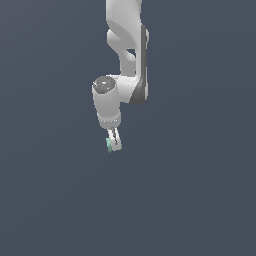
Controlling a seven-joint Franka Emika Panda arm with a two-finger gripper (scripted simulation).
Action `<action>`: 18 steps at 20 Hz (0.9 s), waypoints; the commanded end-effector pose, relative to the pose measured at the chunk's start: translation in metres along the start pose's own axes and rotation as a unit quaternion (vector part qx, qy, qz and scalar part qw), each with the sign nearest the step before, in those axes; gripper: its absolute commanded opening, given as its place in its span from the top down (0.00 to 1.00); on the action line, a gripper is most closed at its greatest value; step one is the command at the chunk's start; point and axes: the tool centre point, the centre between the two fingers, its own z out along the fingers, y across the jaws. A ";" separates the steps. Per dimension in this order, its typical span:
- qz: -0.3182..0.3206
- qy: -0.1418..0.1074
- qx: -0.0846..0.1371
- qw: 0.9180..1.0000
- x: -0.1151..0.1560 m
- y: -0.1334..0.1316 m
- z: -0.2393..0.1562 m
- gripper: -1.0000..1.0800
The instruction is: Pick up the object and move it to a goal position.
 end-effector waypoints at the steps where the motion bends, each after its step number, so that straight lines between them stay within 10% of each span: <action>1: 0.000 0.000 0.000 1.000 0.000 0.000 0.000 0.04; 18: 0.003 0.000 0.000 1.000 0.000 0.000 0.050 0.04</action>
